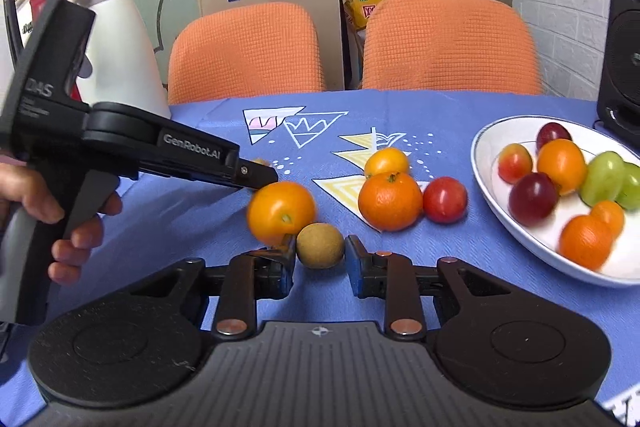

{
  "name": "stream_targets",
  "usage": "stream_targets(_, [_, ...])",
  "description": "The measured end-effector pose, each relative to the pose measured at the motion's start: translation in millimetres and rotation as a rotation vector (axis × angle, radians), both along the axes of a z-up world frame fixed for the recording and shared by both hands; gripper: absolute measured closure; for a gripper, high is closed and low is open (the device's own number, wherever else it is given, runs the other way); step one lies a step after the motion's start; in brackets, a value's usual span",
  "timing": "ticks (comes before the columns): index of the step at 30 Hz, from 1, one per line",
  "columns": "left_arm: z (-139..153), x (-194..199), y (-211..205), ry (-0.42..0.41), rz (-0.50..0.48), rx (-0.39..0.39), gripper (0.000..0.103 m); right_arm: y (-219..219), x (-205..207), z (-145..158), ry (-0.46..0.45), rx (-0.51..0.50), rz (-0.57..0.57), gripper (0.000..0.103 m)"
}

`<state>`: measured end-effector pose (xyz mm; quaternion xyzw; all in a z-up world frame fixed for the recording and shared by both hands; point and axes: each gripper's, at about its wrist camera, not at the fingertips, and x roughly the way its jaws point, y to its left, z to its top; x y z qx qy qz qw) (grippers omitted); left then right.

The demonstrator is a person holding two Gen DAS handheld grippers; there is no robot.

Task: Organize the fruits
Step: 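Grasp a small brown fruit with the left tool while the right tool grasps another, then carry both small brown fruits onto the white plate and open both tools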

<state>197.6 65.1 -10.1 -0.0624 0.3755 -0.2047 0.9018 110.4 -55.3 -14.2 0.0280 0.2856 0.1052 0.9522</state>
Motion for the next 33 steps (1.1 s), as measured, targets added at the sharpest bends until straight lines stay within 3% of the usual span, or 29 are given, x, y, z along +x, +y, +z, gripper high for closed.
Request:
stream_targets(22, [2.6, 1.9, -17.1, -0.035, 0.045, 0.054, 0.000, -30.1, -42.5, -1.2, -0.023, 0.042, -0.079, 0.055])
stream_targets(33, [52.4, -41.7, -53.4, -0.145, -0.092, 0.000, 0.000, -66.3, -53.5, -0.7, -0.048, 0.089, -0.172, 0.055])
